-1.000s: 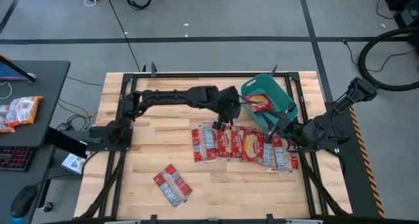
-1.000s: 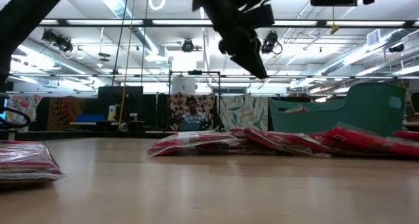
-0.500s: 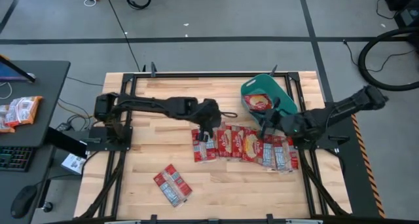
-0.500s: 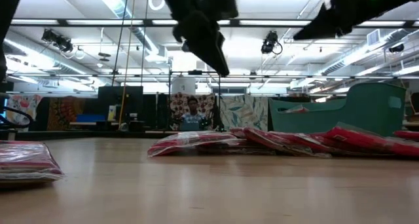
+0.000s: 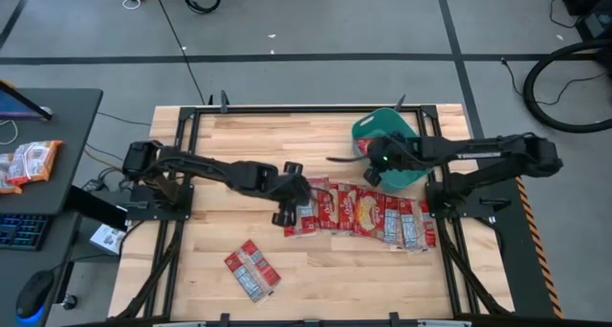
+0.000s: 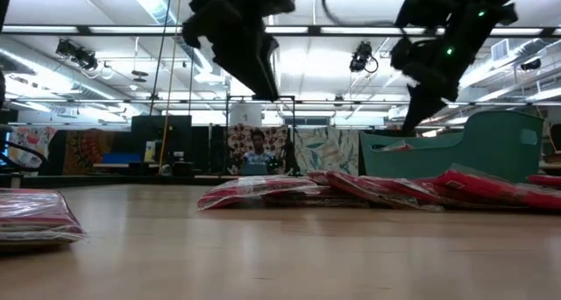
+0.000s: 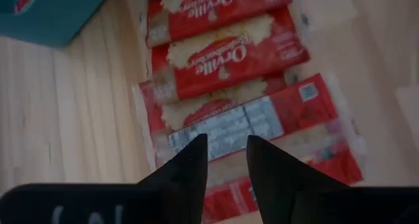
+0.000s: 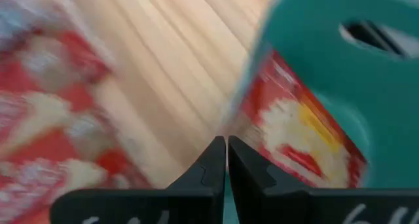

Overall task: Sort popcorn bags into baskets
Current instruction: Put the red popcorn bag into the green bin

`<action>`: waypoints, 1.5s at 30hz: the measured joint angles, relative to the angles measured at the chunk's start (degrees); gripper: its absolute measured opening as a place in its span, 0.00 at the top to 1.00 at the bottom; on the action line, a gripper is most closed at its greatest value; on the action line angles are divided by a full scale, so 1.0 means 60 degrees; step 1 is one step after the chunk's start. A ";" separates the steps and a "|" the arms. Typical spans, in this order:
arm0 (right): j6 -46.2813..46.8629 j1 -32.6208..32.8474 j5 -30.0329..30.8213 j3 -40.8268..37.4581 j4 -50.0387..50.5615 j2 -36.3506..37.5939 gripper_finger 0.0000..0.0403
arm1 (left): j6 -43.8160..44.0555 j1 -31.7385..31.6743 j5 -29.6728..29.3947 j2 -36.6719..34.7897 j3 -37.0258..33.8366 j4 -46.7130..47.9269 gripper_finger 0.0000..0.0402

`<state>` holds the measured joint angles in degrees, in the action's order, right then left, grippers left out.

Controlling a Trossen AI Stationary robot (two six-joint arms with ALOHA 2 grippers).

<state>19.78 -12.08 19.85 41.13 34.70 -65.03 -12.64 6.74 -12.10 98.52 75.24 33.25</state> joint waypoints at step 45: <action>-0.0648 0.0561 0.0801 0.1354 0.0162 0.0397 0.97 | 0.3282 0.1698 -0.0009 0.1755 -0.0004 -0.1271 0.37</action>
<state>15.89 -8.72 24.66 49.25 35.68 -62.65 7.05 16.93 -12.16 109.05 75.22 25.63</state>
